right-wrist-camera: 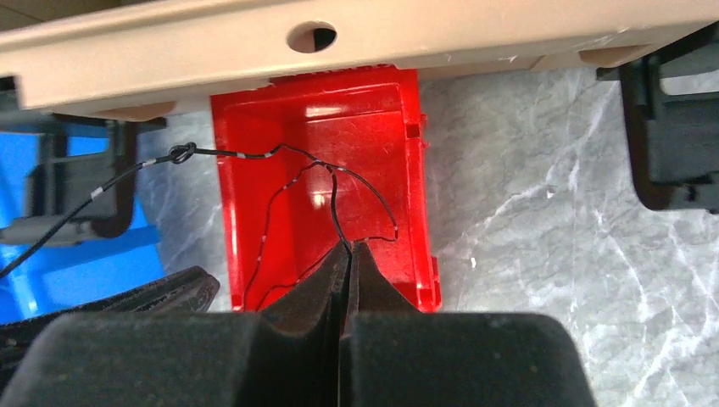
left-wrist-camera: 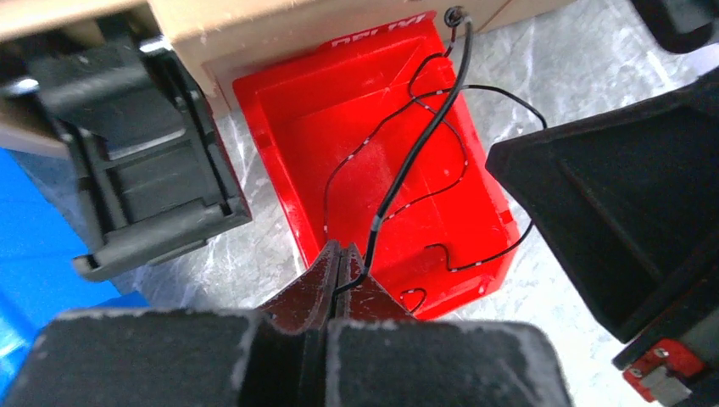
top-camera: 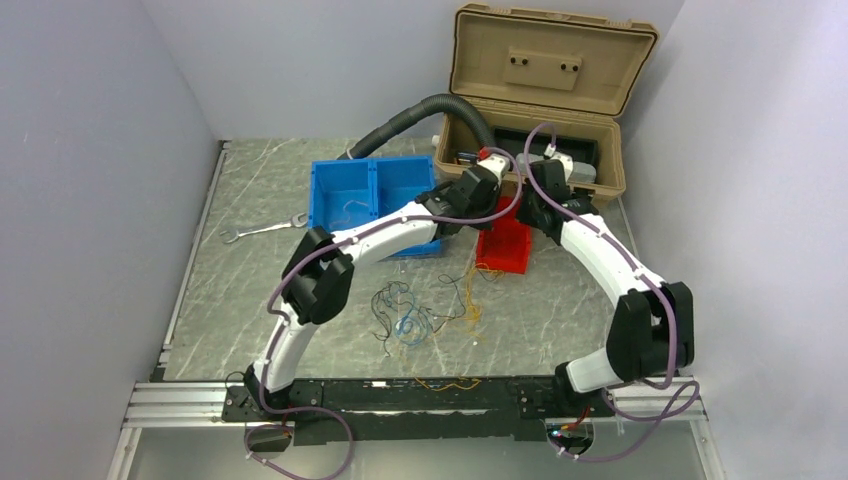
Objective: Untangle the cables
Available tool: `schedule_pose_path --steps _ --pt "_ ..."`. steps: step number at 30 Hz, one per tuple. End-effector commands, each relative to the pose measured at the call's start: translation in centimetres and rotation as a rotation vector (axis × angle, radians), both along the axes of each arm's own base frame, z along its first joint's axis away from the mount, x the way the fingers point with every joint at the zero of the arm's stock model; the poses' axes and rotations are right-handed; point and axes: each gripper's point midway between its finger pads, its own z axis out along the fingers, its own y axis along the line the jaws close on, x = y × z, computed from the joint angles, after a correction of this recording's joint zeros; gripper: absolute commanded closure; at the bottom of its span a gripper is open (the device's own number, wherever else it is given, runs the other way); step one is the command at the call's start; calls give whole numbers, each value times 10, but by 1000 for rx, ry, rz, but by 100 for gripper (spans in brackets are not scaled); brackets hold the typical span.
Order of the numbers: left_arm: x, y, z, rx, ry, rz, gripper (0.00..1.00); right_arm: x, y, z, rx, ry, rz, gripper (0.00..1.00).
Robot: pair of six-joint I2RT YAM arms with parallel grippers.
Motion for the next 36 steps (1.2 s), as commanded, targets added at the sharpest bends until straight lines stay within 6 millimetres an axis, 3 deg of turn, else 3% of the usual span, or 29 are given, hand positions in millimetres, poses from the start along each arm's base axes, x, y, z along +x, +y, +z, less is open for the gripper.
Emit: schedule_pose_path --steps 1,4,6,12,13,15,20,22,29,36 --pt "1 -18 -2 -15 -20 -30 100 12 5 -19 50 -2 -3 97" --pt "-2 -21 -14 5 -7 -37 100 6 8 -29 69 25 11 78" --pt "-4 -24 -21 18 -6 -44 100 -1 8 -23 81 10 13 62" --pt "-6 -31 -34 34 12 -79 100 -36 -4 -9 76 -32 0 52" --pt "-8 -31 -35 43 15 -90 98 -44 -7 -7 72 -37 -5 50" --pt "-9 -30 -30 53 14 -110 84 -53 -13 0 64 -57 -18 43" --pt "-17 -20 1 54 0 -124 46 -61 -26 4 45 -87 -62 40" --pt "-21 -14 12 60 0 -127 38 -58 -26 -5 46 -58 -61 41" --pt "-36 11 48 48 -19 -113 25 -34 -19 -30 57 -40 -35 43" --pt "-59 34 83 14 -29 -130 23 -13 -15 -62 36 29 -29 46"
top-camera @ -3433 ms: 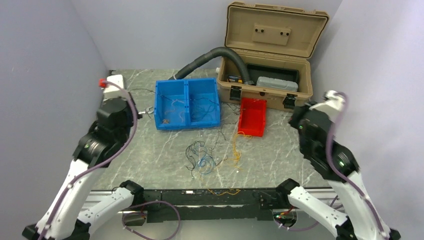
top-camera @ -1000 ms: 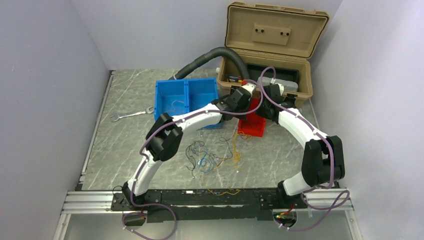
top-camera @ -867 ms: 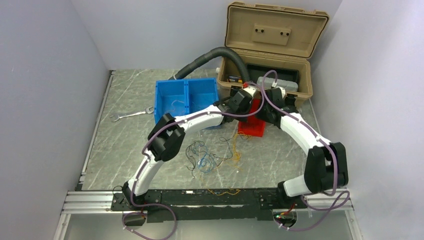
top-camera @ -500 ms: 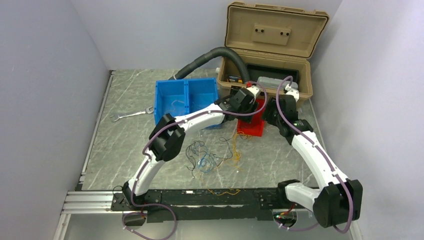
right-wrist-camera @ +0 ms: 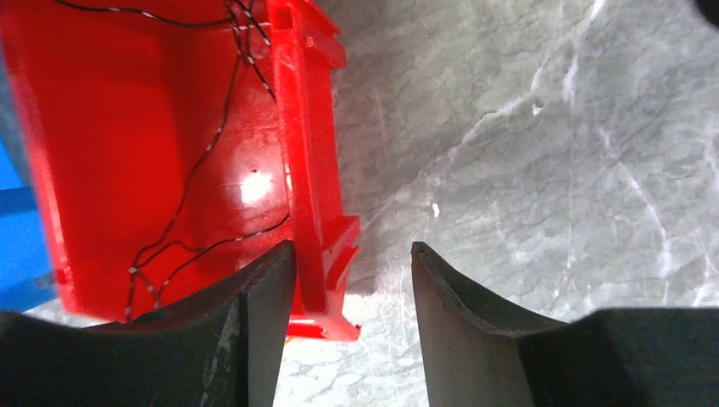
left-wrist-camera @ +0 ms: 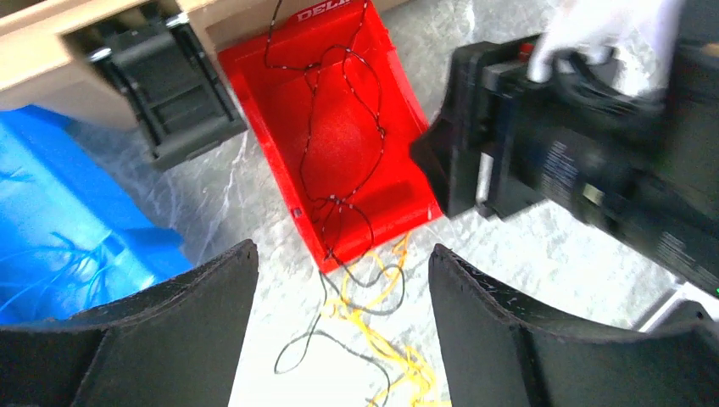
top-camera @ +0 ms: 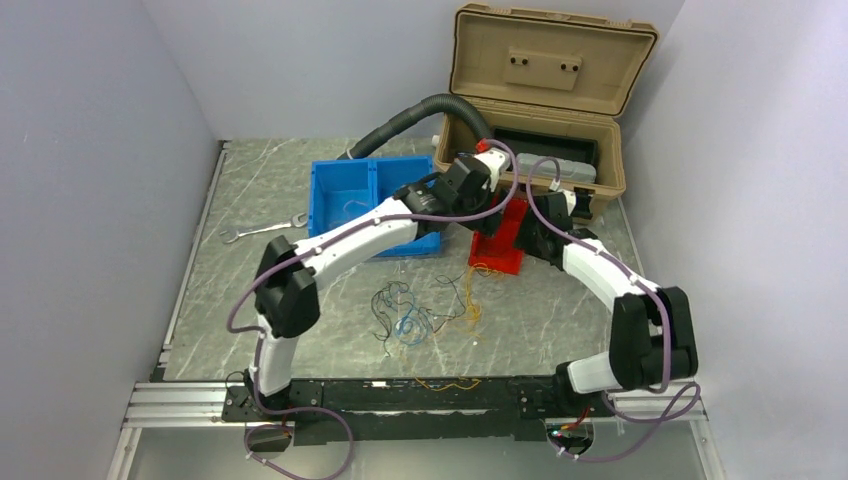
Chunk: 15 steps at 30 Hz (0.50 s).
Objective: Untangle the cables
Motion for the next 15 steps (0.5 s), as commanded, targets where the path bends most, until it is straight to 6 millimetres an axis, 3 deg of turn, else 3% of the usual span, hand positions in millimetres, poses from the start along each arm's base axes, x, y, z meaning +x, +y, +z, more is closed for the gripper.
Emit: schedule_pose_path --steps 1,6,10,15 --pt "-22 19 43 -58 -34 -24 23 29 4 7 5 -57 6 48" --pt "-42 47 61 -95 -56 -21 25 17 6 -3 31 -38 -4 60" --pt "-57 66 62 -108 -53 -14 26 -3 11 -8 83 -32 2 76" --pt "-71 87 58 -112 -46 5 26 -31 14 -12 132 -21 -9 83"
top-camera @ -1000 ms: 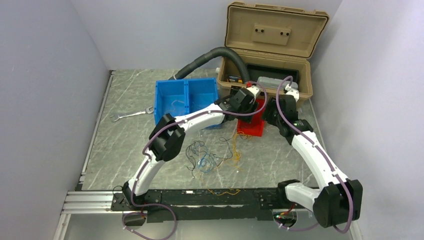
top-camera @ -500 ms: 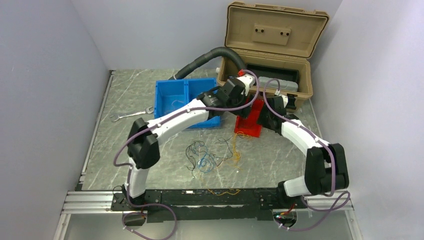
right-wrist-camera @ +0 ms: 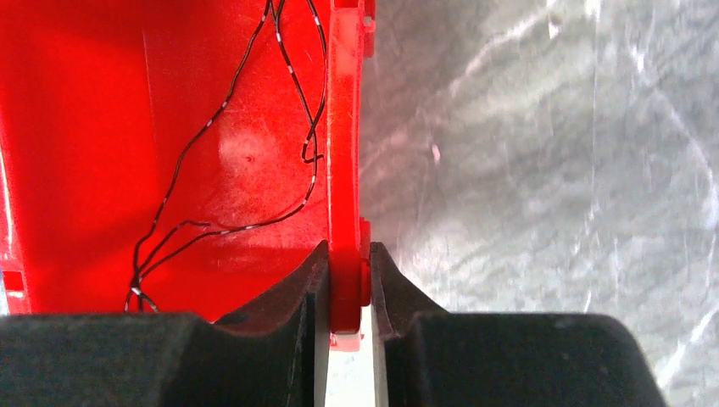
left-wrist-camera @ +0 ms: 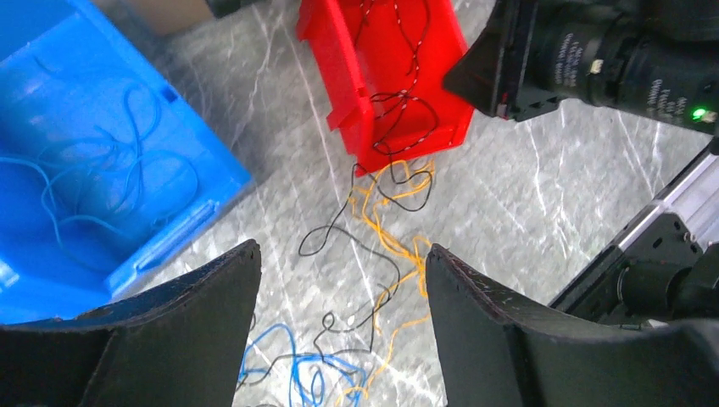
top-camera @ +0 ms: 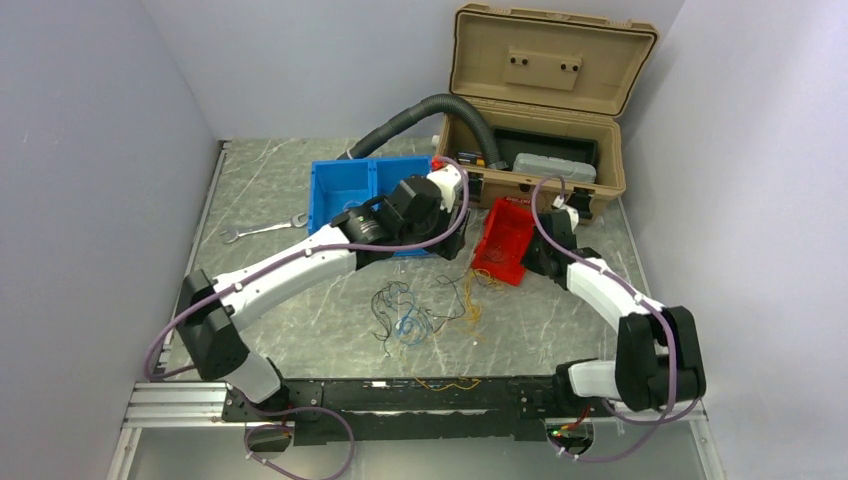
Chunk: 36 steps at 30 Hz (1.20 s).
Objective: Untangle the cables
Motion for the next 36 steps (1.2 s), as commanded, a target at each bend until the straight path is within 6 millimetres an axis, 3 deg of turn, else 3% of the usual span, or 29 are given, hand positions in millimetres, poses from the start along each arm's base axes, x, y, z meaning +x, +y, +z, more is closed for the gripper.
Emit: schedule_pose_path --steps 1,10,11,13,16,21,24,29,36 --pt "-11 11 20 -67 -30 10 26 -16 7 12 68 -42 -16 84" --pt "-27 29 -2 -74 -7 11 27 -60 2 25 87 -41 -37 86" --pt "-31 28 -10 -74 3 -5 27 -66 1 25 86 -33 -43 81" --pt "-35 26 -19 -79 13 -28 27 -73 -3 27 79 -36 -58 63" --pt "-40 24 -35 -72 45 -49 27 -78 -4 32 80 -41 -61 48" --pt "-53 24 -53 -66 93 -79 27 -81 8 52 64 -55 18 42" --pt "-61 27 -60 -66 103 -92 27 -88 29 65 61 -68 130 42" --pt "-62 38 -83 -3 119 -68 27 -115 83 73 114 -57 294 40" --pt "-53 38 -101 23 153 -76 28 -145 137 44 215 -21 362 38"
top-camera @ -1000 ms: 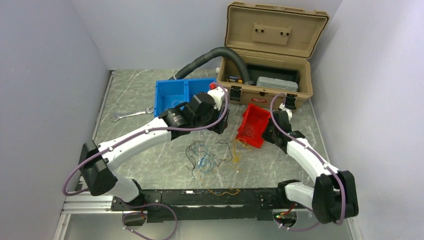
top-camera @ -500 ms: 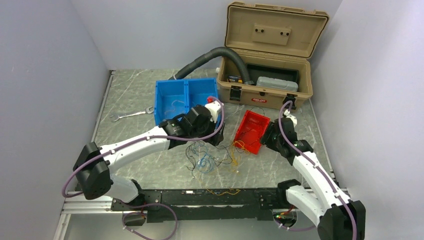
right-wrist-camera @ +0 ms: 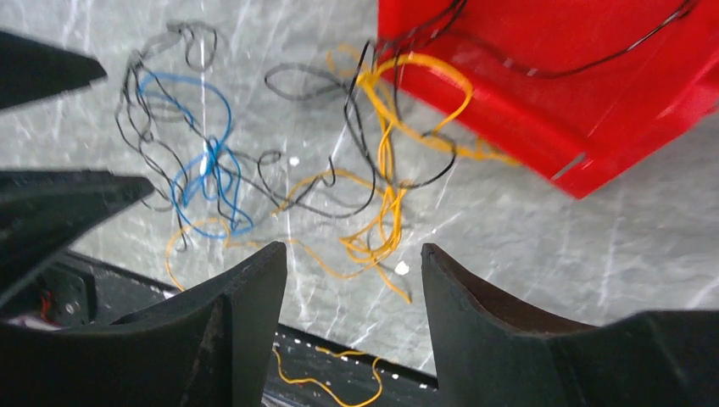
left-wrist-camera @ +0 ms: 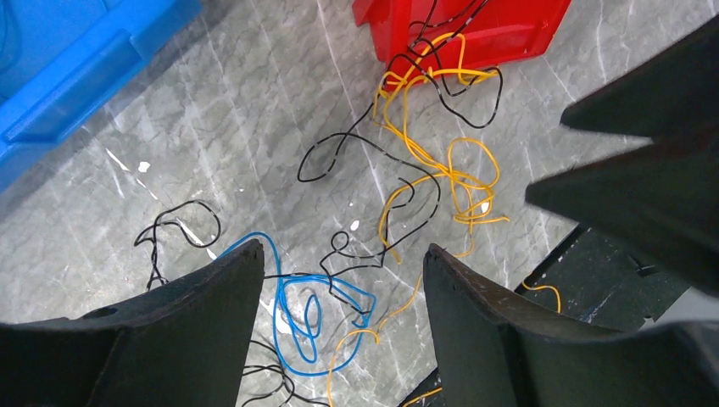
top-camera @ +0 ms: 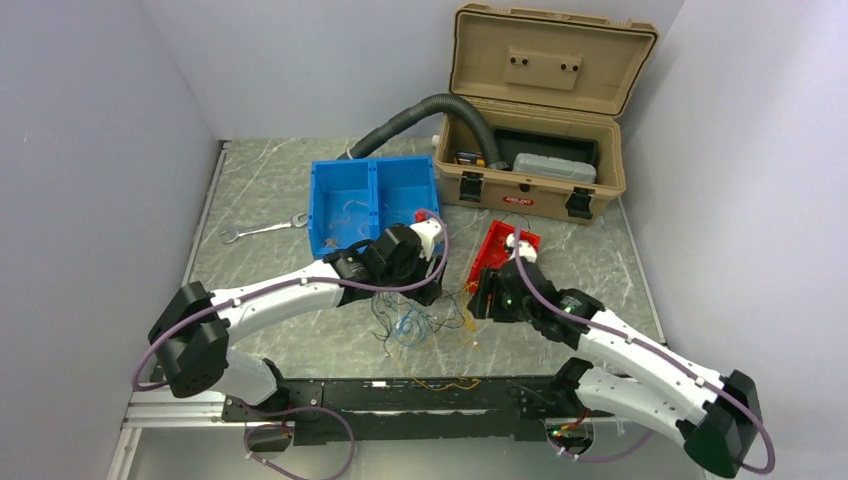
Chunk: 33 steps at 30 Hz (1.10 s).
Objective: Untangle the cables
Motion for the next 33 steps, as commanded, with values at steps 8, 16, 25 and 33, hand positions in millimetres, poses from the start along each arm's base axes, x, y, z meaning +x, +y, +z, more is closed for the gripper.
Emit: schedule_pose_path --steps 8,16,25,33 --pt "18 -11 -16 12 24 -43 31 -1 22 -46 -96 51 -121 33" --pt "25 -32 -51 75 91 -109 35 4 18 -72 -170 60 -136 45" --pt "32 -45 -79 138 167 -117 46 -1 21 -77 -142 70 -114 60" --pt "24 -39 -97 163 265 -85 46 -1 22 -79 -157 69 -91 80"
